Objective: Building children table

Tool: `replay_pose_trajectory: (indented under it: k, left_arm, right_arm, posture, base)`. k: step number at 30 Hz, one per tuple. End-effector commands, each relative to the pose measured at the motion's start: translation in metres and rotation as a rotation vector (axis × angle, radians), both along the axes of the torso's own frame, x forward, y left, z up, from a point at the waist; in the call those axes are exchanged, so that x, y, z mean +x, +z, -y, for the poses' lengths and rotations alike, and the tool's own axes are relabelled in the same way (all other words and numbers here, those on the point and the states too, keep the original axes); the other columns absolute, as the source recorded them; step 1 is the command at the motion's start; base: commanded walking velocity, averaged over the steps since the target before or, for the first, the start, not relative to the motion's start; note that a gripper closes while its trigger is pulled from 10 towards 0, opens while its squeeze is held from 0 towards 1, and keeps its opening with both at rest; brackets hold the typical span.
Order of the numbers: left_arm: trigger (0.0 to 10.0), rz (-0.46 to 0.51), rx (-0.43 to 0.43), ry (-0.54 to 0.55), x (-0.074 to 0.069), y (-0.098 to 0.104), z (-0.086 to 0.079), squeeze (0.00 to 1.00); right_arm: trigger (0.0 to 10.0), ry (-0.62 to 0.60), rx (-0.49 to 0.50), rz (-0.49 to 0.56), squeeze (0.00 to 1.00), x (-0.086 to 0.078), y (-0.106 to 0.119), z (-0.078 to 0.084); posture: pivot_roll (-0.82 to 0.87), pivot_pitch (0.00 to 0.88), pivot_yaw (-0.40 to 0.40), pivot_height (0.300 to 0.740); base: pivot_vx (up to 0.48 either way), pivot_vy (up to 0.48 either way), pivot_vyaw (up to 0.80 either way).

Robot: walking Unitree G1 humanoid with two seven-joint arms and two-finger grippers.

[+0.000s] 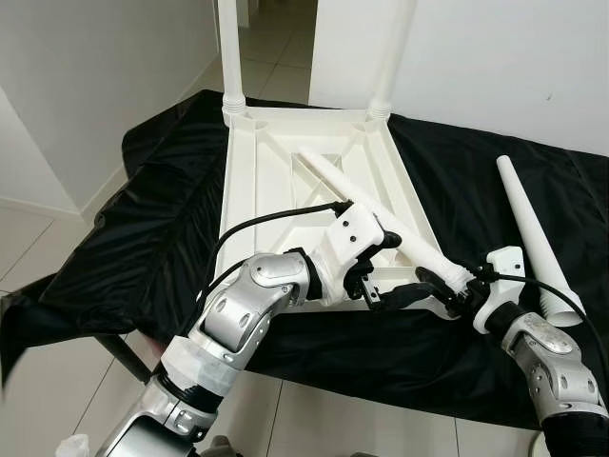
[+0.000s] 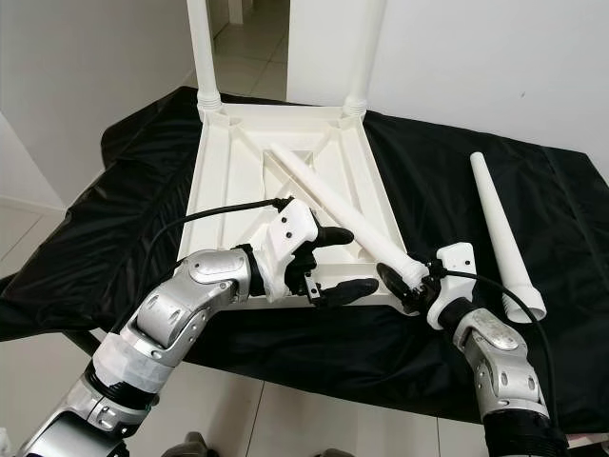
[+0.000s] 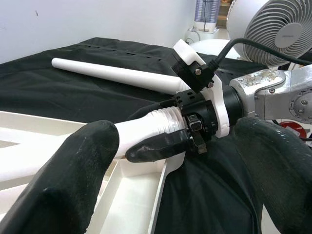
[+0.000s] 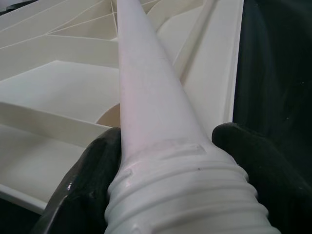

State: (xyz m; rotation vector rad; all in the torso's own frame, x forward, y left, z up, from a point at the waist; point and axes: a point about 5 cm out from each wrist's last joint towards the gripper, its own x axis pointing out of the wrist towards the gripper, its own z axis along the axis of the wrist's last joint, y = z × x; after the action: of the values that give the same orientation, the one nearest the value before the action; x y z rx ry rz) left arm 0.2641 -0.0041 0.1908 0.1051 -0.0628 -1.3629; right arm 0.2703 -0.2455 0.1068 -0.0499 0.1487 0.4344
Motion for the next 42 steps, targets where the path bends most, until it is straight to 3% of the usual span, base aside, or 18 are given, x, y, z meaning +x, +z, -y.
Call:
replay_pose_trajectory:
  k: [1, 9, 10, 17, 18, 19, 20, 23, 26, 33, 34, 35, 39, 42]
  left_arm:
    - [10.0, 0.014, 0.008, -0.018, 0.000, 0.002, 0.002, 0.00]
    - [10.0, 0.015, 0.010, 0.010, 0.003, 0.002, 0.001, 0.00]
    - [10.0, 0.016, 0.013, 0.020, 0.005, 0.001, 0.001, 0.00]
    - [10.0, 0.019, 0.013, 0.037, 0.010, 0.003, 0.000, 0.00]
    - [10.0, 0.014, 0.002, 0.050, 0.014, 0.005, 0.001, 0.00]
    - [10.0, 0.014, 0.002, 0.050, 0.014, 0.005, 0.001, 0.00]
    - [10.0, 0.010, -0.007, 0.060, 0.016, 0.006, 0.000, 0.00]
    - [10.0, 0.006, -0.020, 0.071, 0.018, 0.009, 0.000, 0.00]
    - [10.0, 0.006, -0.020, 0.071, 0.018, 0.009, 0.000, 0.00]
    - [10.0, -0.041, -0.062, 0.054, 0.020, 0.014, 0.006, 0.00]
    - [10.0, -0.081, -0.079, 0.052, 0.022, 0.015, 0.007, 0.37]
    - [10.0, -0.128, -0.094, 0.050, 0.024, 0.014, 0.008, 1.00]
    - [10.0, -0.201, -0.096, 0.065, 0.028, 0.011, 0.010, 1.00]
    - [10.0, -0.260, -0.116, 0.138, 0.040, 0.011, 0.009, 1.00]
  right_arm:
    - [0.0, 0.019, 0.003, -0.111, 0.00, -0.008, -0.021, -0.002]
    - [0.0, 0.027, 0.011, -0.169, 0.00, -0.020, -0.034, -0.002]
    - [10.0, 0.006, 0.003, -0.139, 0.00, -0.019, -0.034, -0.004]
    - [10.0, -0.058, 0.028, -0.044, 0.00, -0.016, -0.027, -0.009]
    - [10.0, -0.111, 0.075, 0.036, 0.00, -0.012, -0.017, -0.012]
    - [10.0, -0.111, 0.075, 0.036, 0.00, -0.012, -0.017, -0.012]
    - [10.0, -0.153, 0.102, 0.108, 0.00, -0.009, -0.009, -0.014]
    - [10.0, -0.194, 0.137, 0.195, 0.00, -0.006, 0.004, -0.017]
    - [10.0, -0.194, 0.137, 0.195, 0.00, -0.006, 0.004, -0.017]
    - [10.0, -0.209, 0.157, 0.315, 0.00, -0.003, 0.029, -0.016]
    - [10.0, -0.213, 0.163, 0.344, 0.00, -0.004, 0.035, -0.016]
    - [10.0, -0.221, 0.158, 0.375, 0.00, -0.004, 0.040, -0.014]
    - [10.0, -0.239, 0.159, 0.411, 0.00, -0.005, 0.045, -0.012]
    - [10.0, -0.231, 0.182, 0.436, 0.00, -0.007, 0.047, -0.017]
  posture:
    - [0.05, 0.000, -0.033, 0.740]
    - [0.04, 0.000, -0.039, 0.740]
    - [0.04, 0.000, -0.039, 0.740]
    - [0.03, 0.000, -0.039, 0.740]
    - [0.02, 0.000, -0.033, 0.740]
    - [0.02, 0.000, -0.033, 0.740]
    - [0.02, 0.000, -0.030, 0.740]
    - [0.01, 0.000, -0.024, 0.740]
    - [0.01, 0.000, -0.024, 0.740]
    - [-0.01, 0.000, -0.018, 0.740]
    - [-0.01, 0.000, -0.016, 0.740]
    - [-0.01, 0.000, -0.011, 0.740]
    - [-0.01, 0.000, -0.004, 0.740]
    - [-0.02, 0.000, 0.004, 0.740]
  base:
    - [0.000, 0.000, 0.00]
    - [0.000, 0.000, 0.00]
    - [0.000, 0.000, 0.00]
    - [0.000, 0.000, 0.00]
    - [0.000, 0.000, 0.00]
    - [0.000, 0.000, 0.00]
    - [0.000, 0.000, 0.00]
    - [0.000, 0.000, 0.00]
    - [0.000, 0.000, 0.00]
    - [0.000, 0.000, 0.00]
    - [0.000, 0.000, 0.00]
    - [0.000, 0.000, 0.00]
    - [0.000, 0.000, 0.00]
    - [0.000, 0.000, 0.00]
